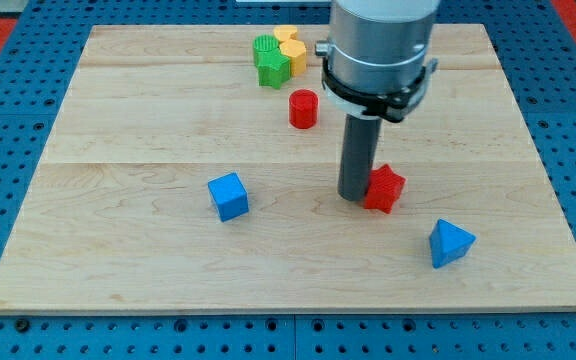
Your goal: Slide the red star closer to blue triangle
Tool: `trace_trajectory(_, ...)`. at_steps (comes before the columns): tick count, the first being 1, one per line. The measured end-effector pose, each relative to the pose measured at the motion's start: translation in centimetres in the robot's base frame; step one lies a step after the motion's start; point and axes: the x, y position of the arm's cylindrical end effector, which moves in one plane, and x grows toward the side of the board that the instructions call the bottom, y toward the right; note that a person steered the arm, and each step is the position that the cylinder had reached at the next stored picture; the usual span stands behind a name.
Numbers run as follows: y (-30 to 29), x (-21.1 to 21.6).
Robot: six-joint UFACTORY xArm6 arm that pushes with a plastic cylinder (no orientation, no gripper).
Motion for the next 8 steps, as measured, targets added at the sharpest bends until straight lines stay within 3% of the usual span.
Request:
trace_trajectory(3,4.0,-3.4)
trace_trajectory(5,6.0,-1.4)
trace_trajectory(6,5.3,-2.6)
trace_trajectory(8,11.0,-1.2)
